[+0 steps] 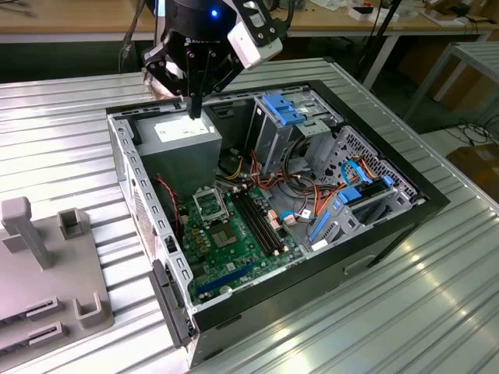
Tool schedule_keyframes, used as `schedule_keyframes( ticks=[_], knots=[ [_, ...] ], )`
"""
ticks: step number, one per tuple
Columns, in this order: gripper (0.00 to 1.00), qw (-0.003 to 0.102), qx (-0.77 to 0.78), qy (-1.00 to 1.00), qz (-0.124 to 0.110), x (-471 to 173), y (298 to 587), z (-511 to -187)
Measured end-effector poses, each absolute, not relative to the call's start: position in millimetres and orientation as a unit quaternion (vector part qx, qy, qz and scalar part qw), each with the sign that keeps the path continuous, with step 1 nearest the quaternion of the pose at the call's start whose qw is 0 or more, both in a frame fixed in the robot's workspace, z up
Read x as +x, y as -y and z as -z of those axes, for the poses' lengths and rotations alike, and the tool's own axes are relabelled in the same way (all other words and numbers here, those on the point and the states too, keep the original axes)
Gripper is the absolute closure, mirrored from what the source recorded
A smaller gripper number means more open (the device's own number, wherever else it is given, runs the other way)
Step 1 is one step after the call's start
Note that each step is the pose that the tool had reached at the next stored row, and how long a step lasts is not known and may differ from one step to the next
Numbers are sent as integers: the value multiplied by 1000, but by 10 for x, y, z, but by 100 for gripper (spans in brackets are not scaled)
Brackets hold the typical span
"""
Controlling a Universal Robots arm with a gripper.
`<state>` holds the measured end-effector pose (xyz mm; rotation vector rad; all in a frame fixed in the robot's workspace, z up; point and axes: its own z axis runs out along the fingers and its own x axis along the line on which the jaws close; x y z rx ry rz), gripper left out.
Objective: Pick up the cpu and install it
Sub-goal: 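Reach for the cpu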
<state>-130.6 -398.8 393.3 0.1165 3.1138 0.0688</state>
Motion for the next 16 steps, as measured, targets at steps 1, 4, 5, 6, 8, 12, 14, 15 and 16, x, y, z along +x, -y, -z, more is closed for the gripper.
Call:
schedule_keyframes(
  ticks=[1, 4, 5, 6, 8, 12, 14, 15, 16],
  knots=[
    [89, 12, 37, -999, -22, -1310, 3988, -3933],
    [89, 12, 37, -999, -22, -1324, 3988, -3933],
    [89, 12, 37, -999, -22, -1328, 3988, -3933],
    [89, 12, 37, -999, -22, -1332, 3988, -3933],
    [89, 12, 37, -999, -22, -1339, 3988, -3933],
    [89, 12, 37, -999, -22, -1351, 3988, -3932],
    [89, 12, 37, -999, -22, -1356, 3988, -3933],
    [89, 12, 37, -999, -22, -1359, 3988, -3933],
    [89, 12, 37, -999, -22, -1361, 3989, -3932]
  ],
)
